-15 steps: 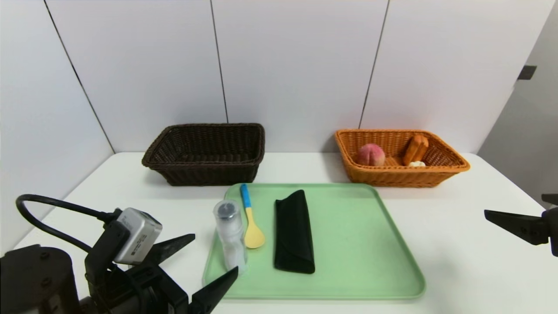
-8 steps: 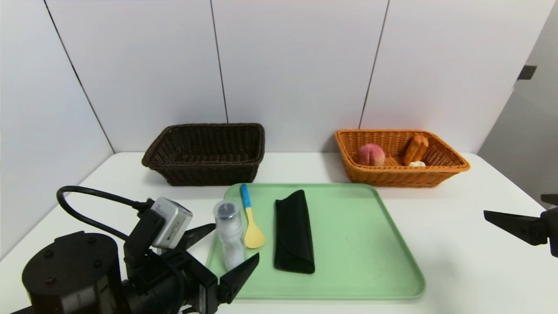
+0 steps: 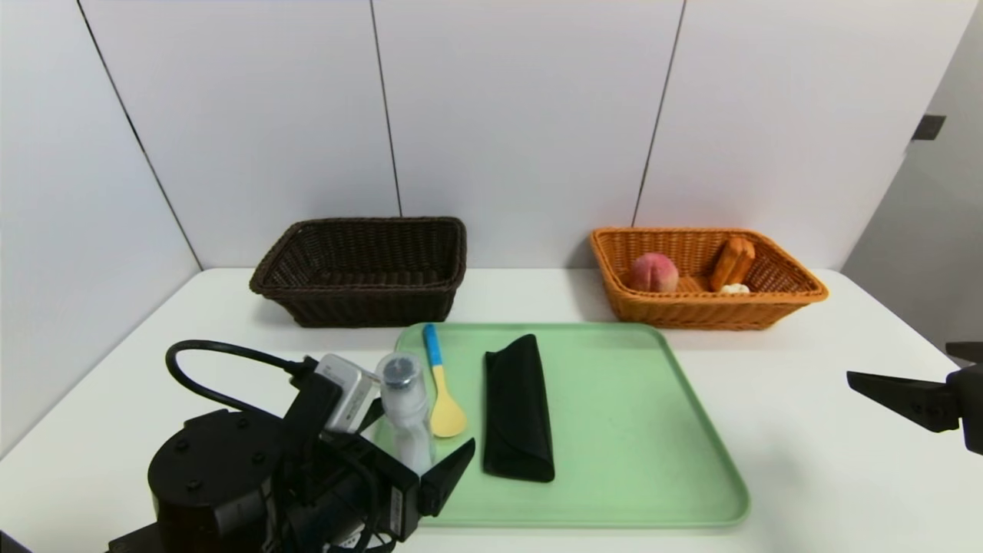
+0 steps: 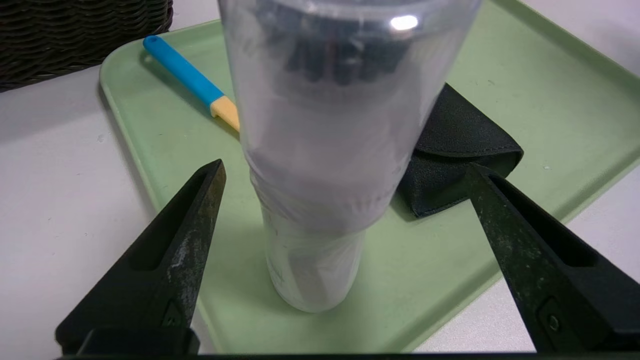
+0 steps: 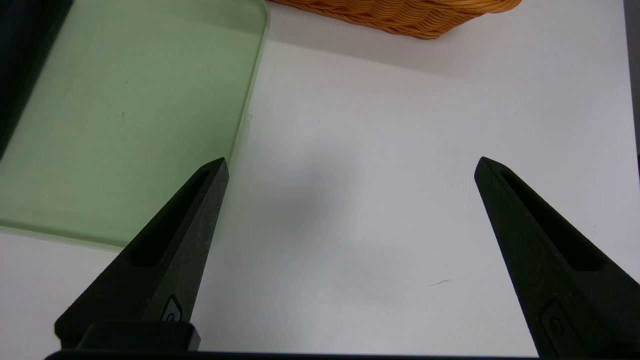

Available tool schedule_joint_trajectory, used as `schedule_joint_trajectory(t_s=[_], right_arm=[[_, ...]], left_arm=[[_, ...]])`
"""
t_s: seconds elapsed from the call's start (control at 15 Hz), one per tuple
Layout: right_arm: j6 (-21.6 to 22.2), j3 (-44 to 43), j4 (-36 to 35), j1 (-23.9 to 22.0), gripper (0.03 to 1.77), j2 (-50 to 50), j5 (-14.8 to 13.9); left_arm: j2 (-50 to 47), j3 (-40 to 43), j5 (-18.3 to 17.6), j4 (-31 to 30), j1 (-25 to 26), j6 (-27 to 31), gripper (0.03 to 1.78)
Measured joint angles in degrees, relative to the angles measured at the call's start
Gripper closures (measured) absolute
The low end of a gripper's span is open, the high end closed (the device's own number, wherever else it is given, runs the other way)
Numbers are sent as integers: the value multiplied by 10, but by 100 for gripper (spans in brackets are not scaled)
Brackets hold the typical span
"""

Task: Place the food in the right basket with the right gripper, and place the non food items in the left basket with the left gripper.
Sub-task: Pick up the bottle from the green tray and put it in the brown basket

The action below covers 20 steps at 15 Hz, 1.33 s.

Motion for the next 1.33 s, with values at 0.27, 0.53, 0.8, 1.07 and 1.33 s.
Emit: schedule_joint_trajectory(t_s=[0.27, 0.53, 0.8, 1.07, 1.33], right_arm=[[-1, 0, 0, 0, 10, 2, 1], [-4, 4, 0, 0, 10, 2, 3], [-5, 7, 0, 0, 10, 2, 3], [-5, 7, 0, 0, 10, 1, 3], [-5, 7, 0, 0, 10, 0, 3]], left_arm=[[24, 0, 5, -24, 16, -3, 12], [34, -3, 6, -49, 37, -3, 12], [35, -1, 6, -52, 39, -1, 12], [33, 3, 6, -52, 39, -1, 41], [24, 4, 5, -58, 39, 0, 93]])
